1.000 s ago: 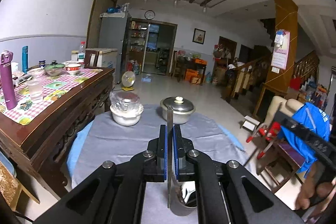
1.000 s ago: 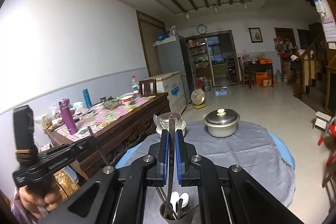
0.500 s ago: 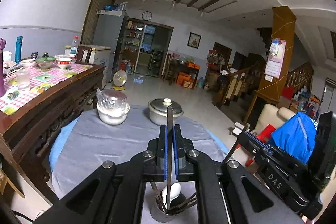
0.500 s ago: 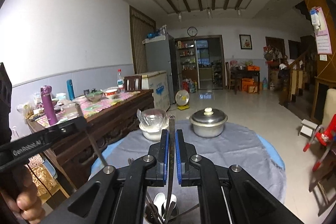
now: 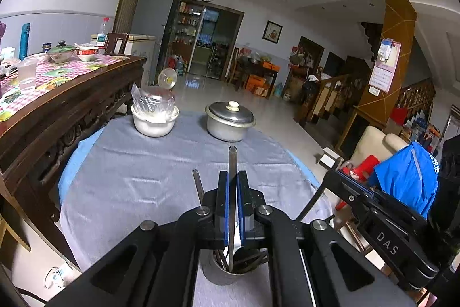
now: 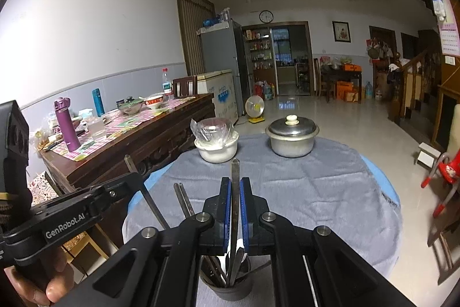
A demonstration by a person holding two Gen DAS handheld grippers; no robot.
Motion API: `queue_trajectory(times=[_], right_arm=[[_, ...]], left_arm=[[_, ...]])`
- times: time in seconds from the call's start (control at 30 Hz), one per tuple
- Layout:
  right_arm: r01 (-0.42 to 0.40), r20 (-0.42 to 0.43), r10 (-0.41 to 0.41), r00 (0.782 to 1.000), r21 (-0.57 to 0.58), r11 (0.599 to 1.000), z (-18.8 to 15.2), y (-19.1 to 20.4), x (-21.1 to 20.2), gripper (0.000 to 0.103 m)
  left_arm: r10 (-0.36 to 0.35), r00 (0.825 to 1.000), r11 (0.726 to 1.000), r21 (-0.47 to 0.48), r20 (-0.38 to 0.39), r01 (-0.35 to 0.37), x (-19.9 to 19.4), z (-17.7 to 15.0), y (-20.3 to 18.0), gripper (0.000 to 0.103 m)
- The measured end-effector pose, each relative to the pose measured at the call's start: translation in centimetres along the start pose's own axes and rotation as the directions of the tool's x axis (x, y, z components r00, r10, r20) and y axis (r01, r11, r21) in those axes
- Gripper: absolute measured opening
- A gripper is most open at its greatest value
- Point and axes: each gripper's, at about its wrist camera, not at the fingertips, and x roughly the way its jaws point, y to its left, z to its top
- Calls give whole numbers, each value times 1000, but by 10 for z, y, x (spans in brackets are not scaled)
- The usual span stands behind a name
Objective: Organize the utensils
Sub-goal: 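Open both grippers and withdraw them from the cup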
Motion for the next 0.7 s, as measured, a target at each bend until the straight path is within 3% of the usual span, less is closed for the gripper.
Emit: queue_trajectory(times=[0.17, 0.43, 0.7], right_arm=[[-3, -37, 2, 999, -5, 1000, -4, 0, 7, 7], [-12, -91, 13, 996, 20, 1000, -12, -5, 19, 8], [-34, -102, 36, 994, 26, 999, -12, -3, 18, 9]], left_arm=[[2, 999, 1000, 19, -32, -2, 3, -6, -5, 5], [75, 992, 996, 49, -99, -70, 10, -16, -2, 5], [154, 982, 983, 121, -108, -140, 4, -23, -4, 7]])
